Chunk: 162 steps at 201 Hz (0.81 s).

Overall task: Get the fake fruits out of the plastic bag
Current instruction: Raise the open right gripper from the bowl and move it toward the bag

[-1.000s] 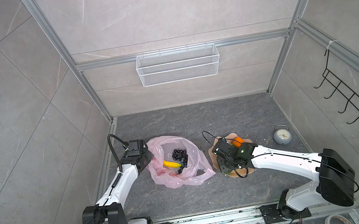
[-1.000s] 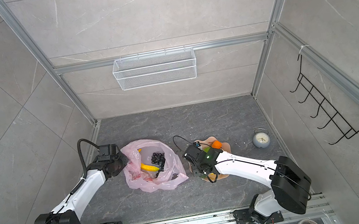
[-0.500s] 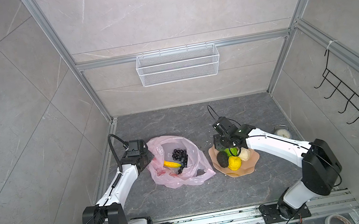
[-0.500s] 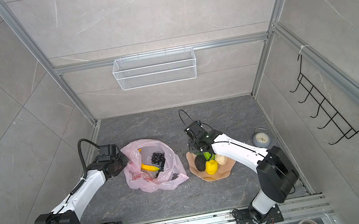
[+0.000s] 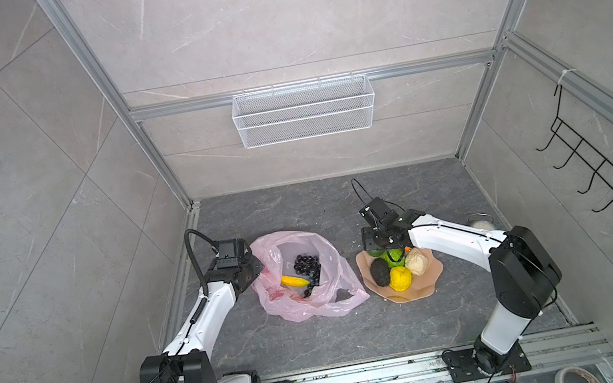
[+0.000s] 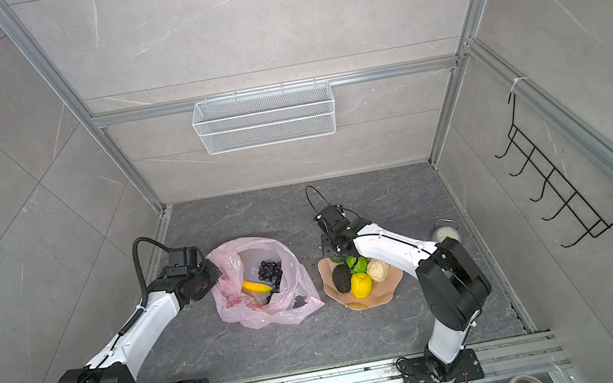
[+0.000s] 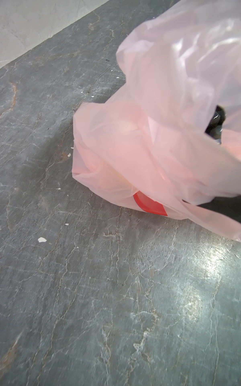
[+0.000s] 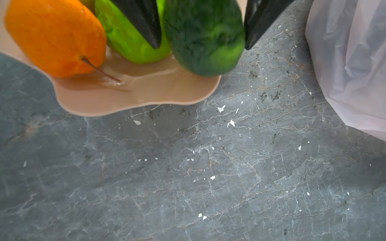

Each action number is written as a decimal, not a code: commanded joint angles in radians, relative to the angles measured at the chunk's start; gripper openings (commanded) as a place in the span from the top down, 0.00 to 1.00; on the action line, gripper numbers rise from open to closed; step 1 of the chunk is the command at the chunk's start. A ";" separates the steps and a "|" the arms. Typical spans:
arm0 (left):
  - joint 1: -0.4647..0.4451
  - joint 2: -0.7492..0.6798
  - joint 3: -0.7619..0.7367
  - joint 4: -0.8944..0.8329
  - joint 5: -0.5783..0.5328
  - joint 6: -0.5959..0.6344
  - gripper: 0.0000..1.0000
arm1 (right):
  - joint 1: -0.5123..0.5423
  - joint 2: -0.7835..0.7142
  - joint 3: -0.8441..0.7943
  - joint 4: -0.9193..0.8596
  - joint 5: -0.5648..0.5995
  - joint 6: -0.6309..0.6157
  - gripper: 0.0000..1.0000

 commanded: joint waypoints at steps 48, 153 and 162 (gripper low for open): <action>-0.087 -0.016 0.036 0.014 -0.033 0.053 1.00 | 0.001 -0.079 -0.006 -0.026 0.046 -0.044 0.24; -0.125 -0.062 -0.043 -0.016 -0.073 0.013 0.78 | 0.415 0.023 0.223 0.013 0.018 -0.129 0.31; -0.125 -0.068 -0.041 -0.035 -0.061 0.002 0.72 | 0.424 0.070 0.258 -0.001 0.008 -0.129 0.31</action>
